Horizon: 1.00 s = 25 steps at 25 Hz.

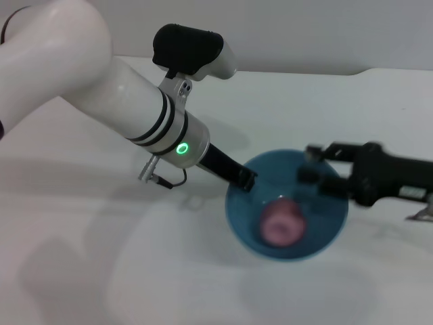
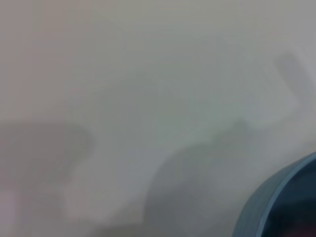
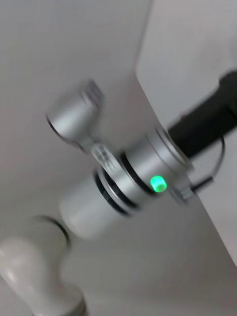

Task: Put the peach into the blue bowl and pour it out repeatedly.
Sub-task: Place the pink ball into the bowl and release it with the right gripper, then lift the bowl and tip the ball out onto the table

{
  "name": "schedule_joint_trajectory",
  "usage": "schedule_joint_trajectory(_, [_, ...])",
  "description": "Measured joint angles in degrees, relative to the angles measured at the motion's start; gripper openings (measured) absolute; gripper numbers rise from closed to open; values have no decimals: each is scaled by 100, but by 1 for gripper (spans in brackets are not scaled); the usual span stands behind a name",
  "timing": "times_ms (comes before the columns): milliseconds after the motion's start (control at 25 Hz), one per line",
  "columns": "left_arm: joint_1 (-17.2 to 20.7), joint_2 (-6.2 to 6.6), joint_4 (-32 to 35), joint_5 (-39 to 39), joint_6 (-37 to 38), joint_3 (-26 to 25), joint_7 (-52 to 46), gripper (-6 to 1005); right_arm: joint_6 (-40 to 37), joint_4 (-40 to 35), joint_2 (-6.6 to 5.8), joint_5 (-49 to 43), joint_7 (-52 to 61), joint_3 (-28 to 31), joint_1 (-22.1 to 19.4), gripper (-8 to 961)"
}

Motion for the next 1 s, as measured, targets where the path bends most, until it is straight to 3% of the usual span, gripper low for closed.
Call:
schedule_joint_trajectory(360, [225,-13,-22,-382,-1192,107,149,0,148,437,-18,394,-42,2037,-448,534])
schedule_joint_trajectory(400, [397,-4,-38,-950,-1966,350,548,0,170,493,-18,407,-50,2203,-476,534])
schedule_joint_trajectory(520, [510,-5,-36,-1212,-2381,505,836,0,271,761,-20,463,-73,2926,-603,534])
schedule_joint_trajectory(560, [610,-8,-20,-1425,-2798,703,1165,0,309,817,-21,472,-75,3085,-646,534])
schedule_joint_trajectory(600, [798,-11,-4,-1776,-3709,1206,1807,0,351,846,-23,473,-82,3209,-700,534])
schedule_joint_trajectory(680, [908,-9,-1,-1861,-4424,1619,2118,0,427,866,-28,475,-125,3351,-796,535])
schedule_joint_trajectory(720, [1028,-8,-13,-1857,-5403,2198,2420,0,450,880,-29,475,-215,3417,-882,535])
schedule_joint_trajectory(760, [1028,-8,-13,-1857,-5403,2198,2420,0,450,880,-29,475,-215,3417,-882,535])
schedule_joint_trajectory(1000, [1136,-38,-590,-1509,-8759,4011,2914,0,517,987,-25,475,-361,3615,-952,529])
